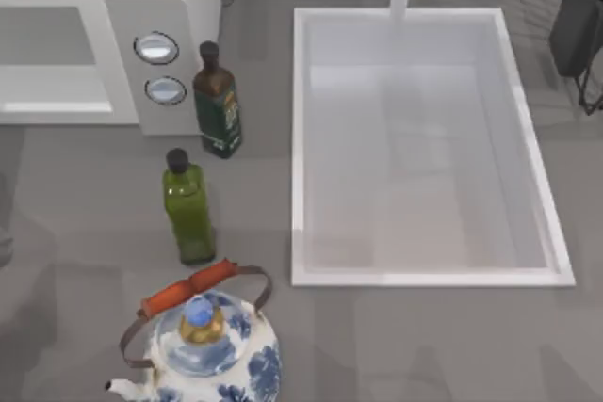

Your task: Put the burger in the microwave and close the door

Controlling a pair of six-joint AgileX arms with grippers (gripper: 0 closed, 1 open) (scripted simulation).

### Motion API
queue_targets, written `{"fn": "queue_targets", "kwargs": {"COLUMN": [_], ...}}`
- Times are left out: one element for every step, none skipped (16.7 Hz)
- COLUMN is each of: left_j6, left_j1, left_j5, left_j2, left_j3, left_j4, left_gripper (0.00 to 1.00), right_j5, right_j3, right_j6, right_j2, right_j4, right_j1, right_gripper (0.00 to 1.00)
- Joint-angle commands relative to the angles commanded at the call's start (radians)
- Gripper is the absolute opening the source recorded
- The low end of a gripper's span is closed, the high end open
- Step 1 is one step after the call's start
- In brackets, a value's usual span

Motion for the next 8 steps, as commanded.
{"fn": "queue_targets", "kwargs": {"left_j6": [0.0,0.0,0.0,0.0,0.0,0.0,0.0,0.0], "left_j1": [0.0,0.0,0.0,0.0,0.0,0.0,0.0,0.0], "left_j5": [0.0,0.0,0.0,0.0,0.0,0.0,0.0,0.0], "left_j2": [0.0,0.0,0.0,0.0,0.0,0.0,0.0,0.0], "left_j3": [0.0,0.0,0.0,0.0,0.0,0.0,0.0,0.0], "left_j4": [0.0,0.0,0.0,0.0,0.0,0.0,0.0,0.0], "left_gripper": [0.7,0.62,0.55,0.47,0.4,0.32,0.25,0.17], "right_j5": [0.0,0.0,0.0,0.0,0.0,0.0,0.0,0.0], "right_j3": [0.0,0.0,0.0,0.0,0.0,0.0,0.0,0.0], "right_j6": [0.0,0.0,0.0,0.0,0.0,0.0,0.0,0.0], "right_j2": [0.0,0.0,0.0,0.0,0.0,0.0,0.0,0.0], "right_j4": [0.0,0.0,0.0,0.0,0.0,0.0,0.0,0.0], "right_j1": [0.0,0.0,0.0,0.0,0.0,0.0,0.0,0.0], "right_gripper": [1.0,1.0,1.0,1.0,1.0,1.0,1.0,1.0]}}
